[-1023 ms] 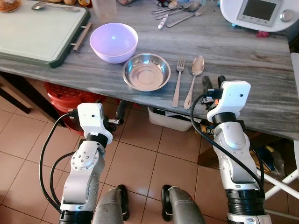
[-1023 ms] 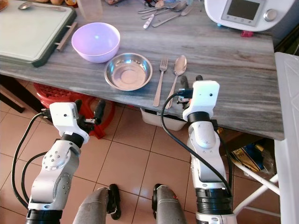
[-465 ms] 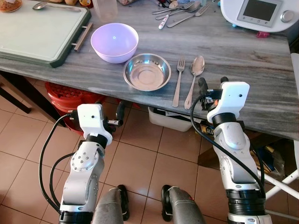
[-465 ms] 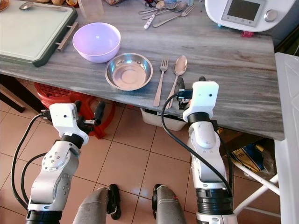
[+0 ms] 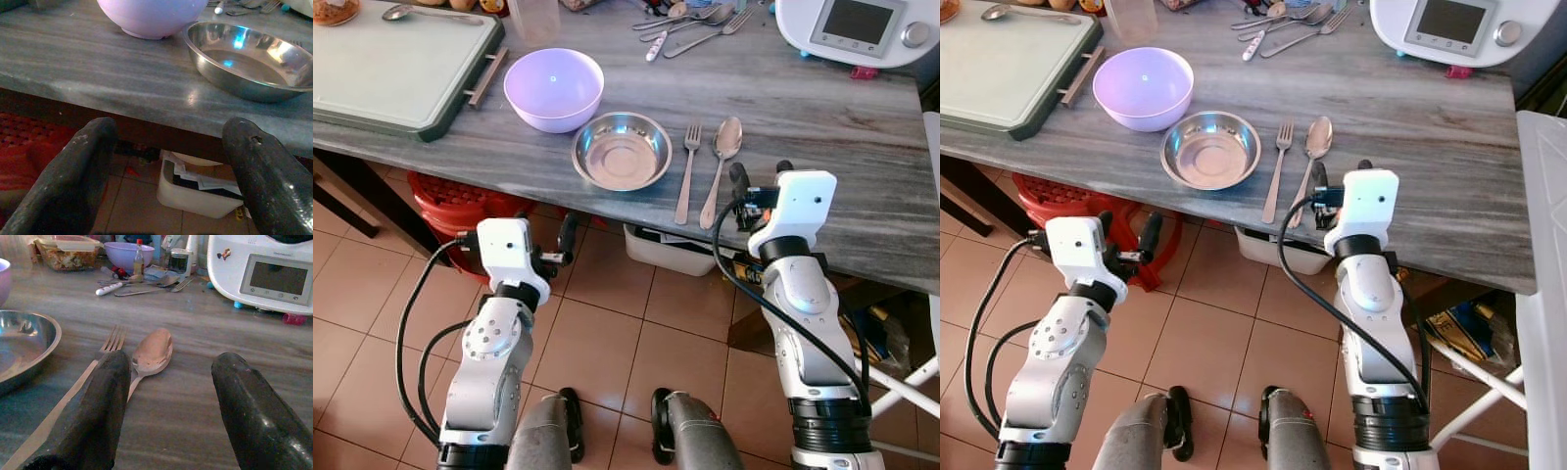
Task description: Setting the table
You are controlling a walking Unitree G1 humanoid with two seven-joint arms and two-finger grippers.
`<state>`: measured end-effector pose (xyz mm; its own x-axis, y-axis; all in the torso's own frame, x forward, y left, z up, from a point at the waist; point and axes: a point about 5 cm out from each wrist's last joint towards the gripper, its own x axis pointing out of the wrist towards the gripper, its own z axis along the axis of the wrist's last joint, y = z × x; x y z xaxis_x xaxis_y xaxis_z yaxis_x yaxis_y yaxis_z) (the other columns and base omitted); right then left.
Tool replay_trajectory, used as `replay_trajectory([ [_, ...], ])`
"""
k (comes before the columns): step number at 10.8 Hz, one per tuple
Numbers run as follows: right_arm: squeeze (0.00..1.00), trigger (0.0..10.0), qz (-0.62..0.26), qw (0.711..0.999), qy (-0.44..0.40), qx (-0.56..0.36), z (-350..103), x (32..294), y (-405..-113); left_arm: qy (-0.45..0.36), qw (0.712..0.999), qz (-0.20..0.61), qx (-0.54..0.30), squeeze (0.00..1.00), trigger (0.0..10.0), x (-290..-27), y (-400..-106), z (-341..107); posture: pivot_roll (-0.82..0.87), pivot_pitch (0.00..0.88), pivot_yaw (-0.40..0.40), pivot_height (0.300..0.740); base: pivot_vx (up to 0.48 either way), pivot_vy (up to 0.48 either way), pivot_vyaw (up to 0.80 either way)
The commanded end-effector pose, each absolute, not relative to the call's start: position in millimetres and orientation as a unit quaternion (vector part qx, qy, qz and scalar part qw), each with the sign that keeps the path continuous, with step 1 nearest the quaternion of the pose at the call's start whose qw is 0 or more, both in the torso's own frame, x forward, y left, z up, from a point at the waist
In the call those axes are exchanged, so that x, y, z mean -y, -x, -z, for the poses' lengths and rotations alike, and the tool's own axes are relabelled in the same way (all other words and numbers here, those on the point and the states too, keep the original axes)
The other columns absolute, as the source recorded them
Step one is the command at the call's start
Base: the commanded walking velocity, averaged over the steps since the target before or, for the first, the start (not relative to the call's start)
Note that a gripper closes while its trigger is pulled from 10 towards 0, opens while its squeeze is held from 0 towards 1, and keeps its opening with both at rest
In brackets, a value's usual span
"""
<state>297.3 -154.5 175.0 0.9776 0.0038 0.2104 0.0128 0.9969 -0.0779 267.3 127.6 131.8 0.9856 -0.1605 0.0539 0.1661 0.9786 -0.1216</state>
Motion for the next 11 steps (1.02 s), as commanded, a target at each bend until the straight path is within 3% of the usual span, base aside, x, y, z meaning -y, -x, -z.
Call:
replay_trajectory([
  [1,0.0,10.0,-0.003,0.993,0.039,0.108,-177.1,153.5,-295.9,0.062,0.995,0.078,0.011,0.0,10.0,-128.7,-264.9,-127.7,-0.05,0.224,0.002,0.74,0.0,0.0,0.0],
  [4,0.0,10.0,-0.007,0.993,0.04,0.108,-176.5,153.8,-298.0,0.062,0.995,0.077,0.014,0.0,10.0,-128.8,-268.1,-128.5,-0.05,0.203,-0.001,0.74,0.0,0.0,0.0],
  [11,0.0,10.0,-0.002,0.988,0.081,0.132,-182.0,158.1,-308.3,0.064,0.995,0.073,0.03,0.0,10.0,-128.6,-280.6,-131.5,-0.05,0.13,-0.005,0.74,-0.263,0.0,0.0],
])
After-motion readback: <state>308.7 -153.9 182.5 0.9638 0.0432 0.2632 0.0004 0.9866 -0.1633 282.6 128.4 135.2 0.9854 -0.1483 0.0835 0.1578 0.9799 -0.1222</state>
